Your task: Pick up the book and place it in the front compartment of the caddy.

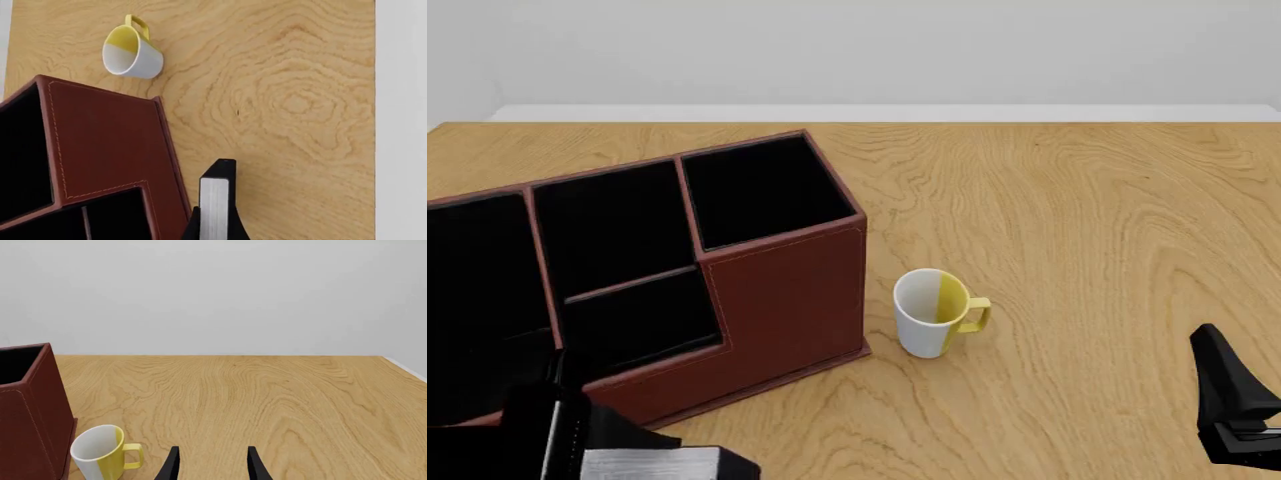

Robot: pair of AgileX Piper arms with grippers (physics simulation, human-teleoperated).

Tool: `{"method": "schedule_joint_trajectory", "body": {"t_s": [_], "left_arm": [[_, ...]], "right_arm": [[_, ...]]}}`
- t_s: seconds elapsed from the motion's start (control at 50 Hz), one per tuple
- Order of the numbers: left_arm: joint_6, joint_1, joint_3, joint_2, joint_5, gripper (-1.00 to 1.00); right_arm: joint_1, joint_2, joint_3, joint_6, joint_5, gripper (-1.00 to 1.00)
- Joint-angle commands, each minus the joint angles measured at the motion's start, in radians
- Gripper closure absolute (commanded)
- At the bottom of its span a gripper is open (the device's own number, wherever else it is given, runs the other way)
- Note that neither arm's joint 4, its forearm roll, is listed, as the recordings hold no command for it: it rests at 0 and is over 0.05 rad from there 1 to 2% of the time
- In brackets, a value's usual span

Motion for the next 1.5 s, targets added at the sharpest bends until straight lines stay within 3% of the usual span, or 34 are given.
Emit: {"method": "schedule_joint_trajectory", "body": {"t_s": [0.02, 0.16, 0.22, 0.26, 0.28, 0.48, 0.7, 0.74, 0.82, 0.92, 1.5], "left_arm": [[0.014, 0.013, -0.057, -0.008, 0.045, 1.00], [-0.007, 0.020, -0.097, 0.003, 0.064, 1.00], [0.019, 0.047, -0.094, 0.001, 0.057, 1.00], [0.073, 0.045, -0.080, -0.035, 0.065, 1.00], [0.032, 0.027, -0.102, -0.019, 0.081, 1.00], [0.096, 0.053, -0.162, -0.055, 0.144, 1.00], [0.163, 0.164, -0.234, -0.068, 0.218, 1.00], [0.207, 0.190, -0.233, -0.086, 0.220, 1.00], [0.170, 0.197, -0.295, -0.053, 0.245, 1.00], [0.219, 0.316, -0.307, -0.036, 0.244, 1.00], [0.272, 0.458, -0.526, 0.091, 0.219, 1.00]], "right_arm": [[0.000, 0.000, 0.000, 0.000, 0.000, -1.00], [0.000, 0.000, 0.000, 0.000, 0.000, -1.00], [0.000, 0.000, 0.000, 0.000, 0.000, -1.00], [0.000, 0.000, 0.000, 0.000, 0.000, -1.00], [0.000, 0.000, 0.000, 0.000, 0.000, -1.00], [0.000, 0.000, 0.000, 0.000, 0.000, -1.00], [0.000, 0.000, 0.000, 0.000, 0.000, -1.00], [0.000, 0.000, 0.000, 0.000, 0.000, -1.00], [0.000, 0.000, 0.000, 0.000, 0.000, -1.00], [0.000, 0.000, 0.000, 0.000, 0.000, -1.00], [0.000, 0.000, 0.000, 0.000, 0.000, -1.00]]}}
